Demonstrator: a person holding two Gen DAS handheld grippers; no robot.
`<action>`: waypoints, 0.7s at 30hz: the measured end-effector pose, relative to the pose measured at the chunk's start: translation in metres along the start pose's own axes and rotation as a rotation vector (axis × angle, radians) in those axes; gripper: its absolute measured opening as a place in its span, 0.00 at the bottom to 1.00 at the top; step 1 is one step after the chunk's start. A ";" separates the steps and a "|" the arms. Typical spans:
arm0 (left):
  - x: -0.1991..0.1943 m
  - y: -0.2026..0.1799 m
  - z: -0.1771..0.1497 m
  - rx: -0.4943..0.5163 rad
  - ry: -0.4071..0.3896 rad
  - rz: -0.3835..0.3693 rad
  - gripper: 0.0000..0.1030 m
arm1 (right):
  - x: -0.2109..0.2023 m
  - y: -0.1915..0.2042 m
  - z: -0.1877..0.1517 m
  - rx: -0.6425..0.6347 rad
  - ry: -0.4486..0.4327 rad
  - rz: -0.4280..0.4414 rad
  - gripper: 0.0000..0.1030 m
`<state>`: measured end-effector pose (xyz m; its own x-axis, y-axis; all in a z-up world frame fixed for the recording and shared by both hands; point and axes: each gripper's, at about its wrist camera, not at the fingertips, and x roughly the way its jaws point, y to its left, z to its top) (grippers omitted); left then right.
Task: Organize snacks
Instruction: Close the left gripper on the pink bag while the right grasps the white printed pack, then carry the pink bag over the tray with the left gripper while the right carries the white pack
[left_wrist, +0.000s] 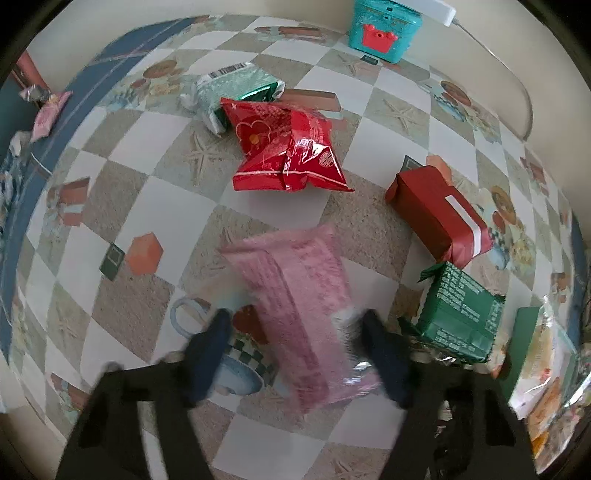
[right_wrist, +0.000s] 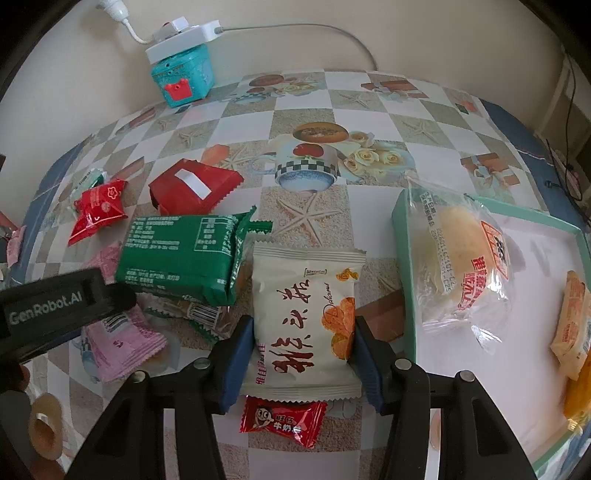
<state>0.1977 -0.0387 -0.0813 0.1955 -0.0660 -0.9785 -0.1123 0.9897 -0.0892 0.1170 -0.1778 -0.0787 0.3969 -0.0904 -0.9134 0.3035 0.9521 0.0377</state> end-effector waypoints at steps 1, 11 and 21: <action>0.000 0.001 0.001 -0.006 0.002 -0.007 0.50 | 0.000 -0.001 0.000 0.004 0.002 0.004 0.53; -0.033 0.024 0.006 -0.036 -0.066 -0.049 0.43 | -0.025 -0.012 0.011 0.055 -0.039 0.044 0.53; -0.095 0.040 0.008 -0.050 -0.191 -0.108 0.43 | -0.095 -0.019 0.028 0.074 -0.187 0.054 0.53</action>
<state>0.1824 0.0083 0.0100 0.3897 -0.1408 -0.9101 -0.1279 0.9704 -0.2049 0.0979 -0.1958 0.0185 0.5664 -0.0993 -0.8181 0.3374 0.9336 0.1202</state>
